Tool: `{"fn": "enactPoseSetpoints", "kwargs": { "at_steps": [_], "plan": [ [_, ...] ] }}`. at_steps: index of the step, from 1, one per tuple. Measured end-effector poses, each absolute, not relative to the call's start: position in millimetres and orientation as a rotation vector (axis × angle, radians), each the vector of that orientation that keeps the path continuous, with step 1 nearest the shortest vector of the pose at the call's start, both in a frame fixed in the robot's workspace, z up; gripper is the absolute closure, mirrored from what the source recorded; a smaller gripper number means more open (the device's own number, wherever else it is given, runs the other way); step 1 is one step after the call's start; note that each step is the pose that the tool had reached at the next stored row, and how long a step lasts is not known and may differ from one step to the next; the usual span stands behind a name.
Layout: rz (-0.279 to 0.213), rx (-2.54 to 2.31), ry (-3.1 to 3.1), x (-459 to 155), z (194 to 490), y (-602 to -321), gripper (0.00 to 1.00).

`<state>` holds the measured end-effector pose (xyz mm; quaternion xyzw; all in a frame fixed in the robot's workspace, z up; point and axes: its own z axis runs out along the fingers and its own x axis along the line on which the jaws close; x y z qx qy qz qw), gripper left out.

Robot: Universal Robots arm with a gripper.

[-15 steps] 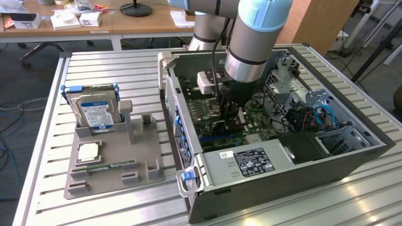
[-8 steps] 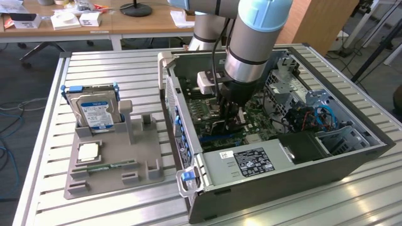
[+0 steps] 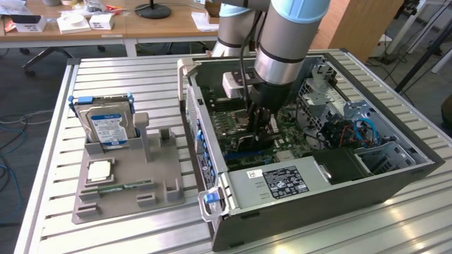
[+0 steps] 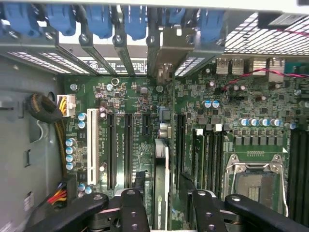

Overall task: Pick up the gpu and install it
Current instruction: 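Insert the gpu into the slot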

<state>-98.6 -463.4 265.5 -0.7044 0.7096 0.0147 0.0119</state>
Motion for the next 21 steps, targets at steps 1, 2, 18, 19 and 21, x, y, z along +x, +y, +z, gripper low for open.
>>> {"fn": "enactPoseSetpoints", "kwargs": {
  "at_steps": [1,2,18,19,21],
  "plan": [
    [0.046,-2.196,2.212,-99,269,-463,0.59],
    [0.048,-2.195,2.211,-99,272,-463,0.59],
    [0.074,-2.183,2.199,-99,322,-463,0.59],
    [0.074,-2.183,2.199,-99,325,-463,0.59],
    [0.075,-2.182,2.198,-99,329,-463,0.59]
  ]
}}
